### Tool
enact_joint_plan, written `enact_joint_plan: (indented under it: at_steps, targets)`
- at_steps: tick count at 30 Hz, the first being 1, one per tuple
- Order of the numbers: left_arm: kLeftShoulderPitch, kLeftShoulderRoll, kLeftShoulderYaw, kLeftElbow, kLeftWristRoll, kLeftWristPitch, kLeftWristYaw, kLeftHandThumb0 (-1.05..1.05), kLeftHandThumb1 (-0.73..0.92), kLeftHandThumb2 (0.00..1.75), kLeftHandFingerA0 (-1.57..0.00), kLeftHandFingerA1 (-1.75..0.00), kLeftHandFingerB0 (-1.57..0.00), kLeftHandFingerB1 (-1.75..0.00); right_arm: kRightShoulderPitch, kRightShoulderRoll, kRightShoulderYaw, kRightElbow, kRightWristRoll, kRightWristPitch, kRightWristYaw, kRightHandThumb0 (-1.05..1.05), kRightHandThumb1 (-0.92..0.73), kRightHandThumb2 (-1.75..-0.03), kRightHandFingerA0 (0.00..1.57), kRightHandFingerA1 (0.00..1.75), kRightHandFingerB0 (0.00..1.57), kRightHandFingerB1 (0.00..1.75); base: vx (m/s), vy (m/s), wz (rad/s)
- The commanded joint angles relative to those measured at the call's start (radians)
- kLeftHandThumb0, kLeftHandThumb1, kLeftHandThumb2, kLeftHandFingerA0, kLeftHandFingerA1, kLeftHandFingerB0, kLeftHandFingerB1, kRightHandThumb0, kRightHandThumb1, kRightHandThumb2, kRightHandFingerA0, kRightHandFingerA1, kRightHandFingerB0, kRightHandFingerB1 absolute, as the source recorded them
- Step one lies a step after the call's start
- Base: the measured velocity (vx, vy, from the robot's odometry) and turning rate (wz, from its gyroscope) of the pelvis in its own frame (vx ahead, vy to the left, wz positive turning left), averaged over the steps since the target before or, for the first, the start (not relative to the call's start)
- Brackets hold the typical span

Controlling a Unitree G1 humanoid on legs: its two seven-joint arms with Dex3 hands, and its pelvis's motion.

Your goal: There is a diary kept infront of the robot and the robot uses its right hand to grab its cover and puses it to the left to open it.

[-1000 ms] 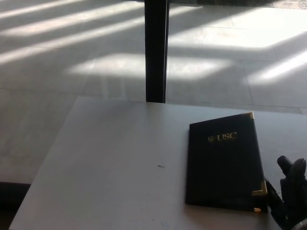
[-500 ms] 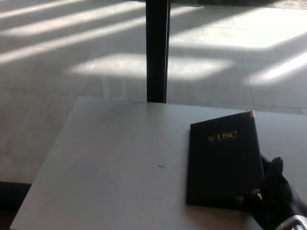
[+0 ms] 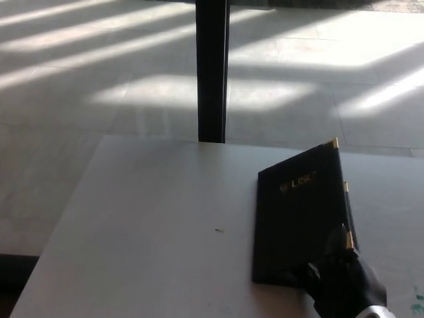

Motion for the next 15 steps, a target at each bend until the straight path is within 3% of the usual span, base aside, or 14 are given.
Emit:
enact_joint_plan:
  at_steps: [1, 5, 9, 10, 11, 12, 13, 14, 15]
  targets:
    - [-0.006, 0.021, -0.014, 0.010, 0.006, -0.010, -0.001, -0.61, 0.75, 0.63, -0.51, -0.45, -0.43, -0.41, -0.011, 0.109, 0.176, 0.050, -0.139, -0.064, -0.017, -0.85, -0.87, -0.66, 0.27, 0.41, 0.24, 0.38, 0.00, 0.000, 0.00]
    - [-0.016, 0.029, -0.019, 0.037, 0.011, -0.022, -0.004, -0.60, 0.75, 0.63, -0.50, -0.45, -0.43, -0.40, -0.097, 0.047, 0.278, 0.131, -0.275, -0.129, -0.028, -0.83, -0.89, -0.67, 0.21, 0.40, 0.21, 0.37, 0.00, 0.000, 0.00]
    - [-0.027, 0.033, -0.025, 0.044, 0.013, -0.023, -0.001, -0.62, 0.75, 0.63, -0.53, -0.45, -0.44, -0.40, -0.211, -0.026, 0.349, 0.234, -0.420, -0.126, -0.069, -0.88, -0.92, -0.68, 0.23, 0.42, 0.19, 0.38, 0.00, 0.000, 0.00]
    - [-0.028, 0.036, -0.031, 0.039, 0.019, -0.024, -0.001, -0.62, 0.74, 0.63, -0.53, -0.45, -0.45, -0.40, -0.252, -0.061, 0.389, 0.269, -0.489, -0.119, -0.087, -0.97, -0.77, -1.10, 0.46, 0.90, 0.12, 0.47, 0.00, 0.000, 0.00]
    - [-0.030, 0.039, -0.034, 0.036, 0.021, -0.026, -0.003, -0.63, 0.73, 0.64, -0.54, -0.46, -0.45, -0.41, -0.298, -0.096, 0.428, 0.318, -0.553, -0.117, -0.097, -0.99, -0.92, -0.72, 0.66, 1.45, 0.08, 0.31, 0.00, 0.000, 0.00]
    - [-0.035, 0.043, -0.034, 0.041, 0.021, -0.028, -0.002, -0.63, 0.73, 0.64, -0.54, -0.46, -0.45, -0.41, -0.336, -0.126, 0.458, 0.355, -0.590, -0.096, -0.087, -0.99, -0.92, -0.72, 0.66, 1.45, 0.08, 0.31, 0.00, 0.000, 0.00]
    - [-0.036, 0.043, -0.032, 0.039, 0.016, -0.023, -0.004, -0.63, 0.72, 0.64, -0.54, -0.46, -0.46, -0.41, -0.354, -0.141, 0.475, 0.379, -0.617, -0.101, -0.091, -0.84, -0.66, -1.15, 0.60, 1.09, 0.00, 0.33, 0.00, 0.000, 0.00]
    - [-0.037, 0.048, -0.034, 0.032, 0.017, -0.018, -0.006, -0.63, 0.72, 0.64, -0.53, -0.46, -0.45, -0.41, -0.372, -0.170, 0.490, 0.400, -0.627, -0.110, -0.054, -0.98, -0.74, -1.17, 0.00, 0.15, 0.00, 0.17, 0.00, 0.000, 0.00]
    - [-0.037, 0.051, -0.036, 0.028, 0.017, -0.016, -0.007, -0.63, 0.72, 0.64, -0.53, -0.46, -0.45, -0.41, -0.381, -0.183, 0.497, 0.411, -0.630, -0.116, -0.041, -0.98, -0.74, -1.17, 0.00, 0.15, 0.00, 0.17, 0.00, 0.000, 0.00]
